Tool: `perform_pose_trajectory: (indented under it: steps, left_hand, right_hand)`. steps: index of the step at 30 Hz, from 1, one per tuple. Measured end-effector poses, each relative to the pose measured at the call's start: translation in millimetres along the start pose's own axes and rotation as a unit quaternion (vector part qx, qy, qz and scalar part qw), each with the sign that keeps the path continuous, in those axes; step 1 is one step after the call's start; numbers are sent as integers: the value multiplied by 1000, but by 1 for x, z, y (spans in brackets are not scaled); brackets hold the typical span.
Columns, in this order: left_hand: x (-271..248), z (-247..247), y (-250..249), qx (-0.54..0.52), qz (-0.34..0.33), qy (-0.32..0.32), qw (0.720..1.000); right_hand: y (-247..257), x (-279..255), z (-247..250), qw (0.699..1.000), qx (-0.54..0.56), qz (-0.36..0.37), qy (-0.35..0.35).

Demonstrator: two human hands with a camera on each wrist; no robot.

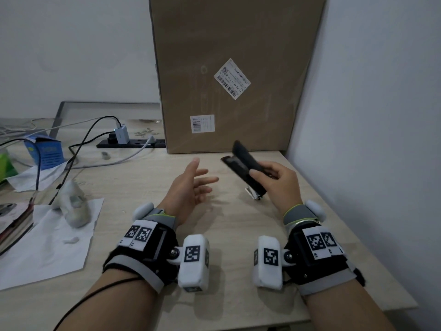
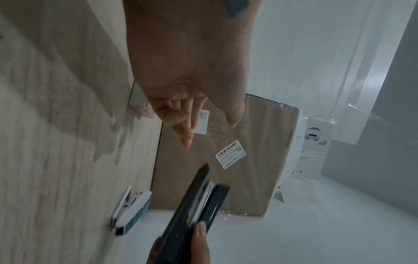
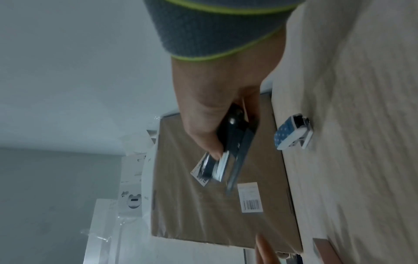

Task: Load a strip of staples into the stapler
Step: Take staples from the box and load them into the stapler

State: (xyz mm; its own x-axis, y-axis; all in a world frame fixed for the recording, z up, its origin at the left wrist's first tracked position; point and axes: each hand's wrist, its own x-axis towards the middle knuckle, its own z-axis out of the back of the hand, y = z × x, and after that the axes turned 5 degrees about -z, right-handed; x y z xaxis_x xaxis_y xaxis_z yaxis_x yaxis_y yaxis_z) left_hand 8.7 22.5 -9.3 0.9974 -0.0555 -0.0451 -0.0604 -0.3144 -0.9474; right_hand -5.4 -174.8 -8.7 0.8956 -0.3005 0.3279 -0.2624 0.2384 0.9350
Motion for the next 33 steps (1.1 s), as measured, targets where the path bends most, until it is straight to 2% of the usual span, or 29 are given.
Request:
perform_pose_trajectory:
  steps: [3, 4, 6, 9, 13, 16, 19, 22, 24, 26, 27, 29, 30, 33]
  left_hand:
    - [4, 7, 0, 13, -68, -70, 995]
    - [4, 9, 1, 36, -90, -90, 991]
    - [5, 13, 3, 100, -129, -126, 979]
    - [11, 21, 7, 206, -167, -146, 953]
    - [18, 29, 14, 340, -121, -100, 927]
    - [16, 31, 16, 370, -90, -51, 923]
    - [14, 30, 16, 388, -63, -29, 919]
    - [15, 30, 18, 450, -58, 2, 891]
    - [16, 29, 19, 475, -62, 9, 878]
    - [17, 31, 18, 489, -69, 8, 870]
    - [17, 31, 18, 496, -72, 11, 865]
    - [17, 32, 18, 509, -80, 16, 857]
    - [18, 32, 18, 513, -85, 17, 854]
    - [20, 33, 19, 509, -96, 16, 856]
  right_hand:
    - [-4, 7, 9, 986, -10, -40, -159]
    - [-4, 7, 13, 978, -40, -57, -197]
    - [-5, 7, 20, 965, -89, -94, -229]
    - [-12, 8, 26, 957, -129, -135, -224]
    - [-24, 13, 29, 947, -174, -176, -203]
    - [-31, 16, 29, 947, -179, -183, -195]
    - [-37, 17, 28, 946, -183, -189, -188]
    - [-39, 17, 28, 944, -193, -196, -182]
    - [-36, 17, 29, 933, -237, -181, -199]
    - [-31, 17, 27, 935, -249, -102, -229]
    - [-29, 18, 24, 946, -230, -45, -226]
    - [-27, 16, 15, 967, -196, 47, -156]
    - [-27, 14, 10, 974, -193, 62, -100]
    - [-27, 6, -2, 974, -212, 29, 72]
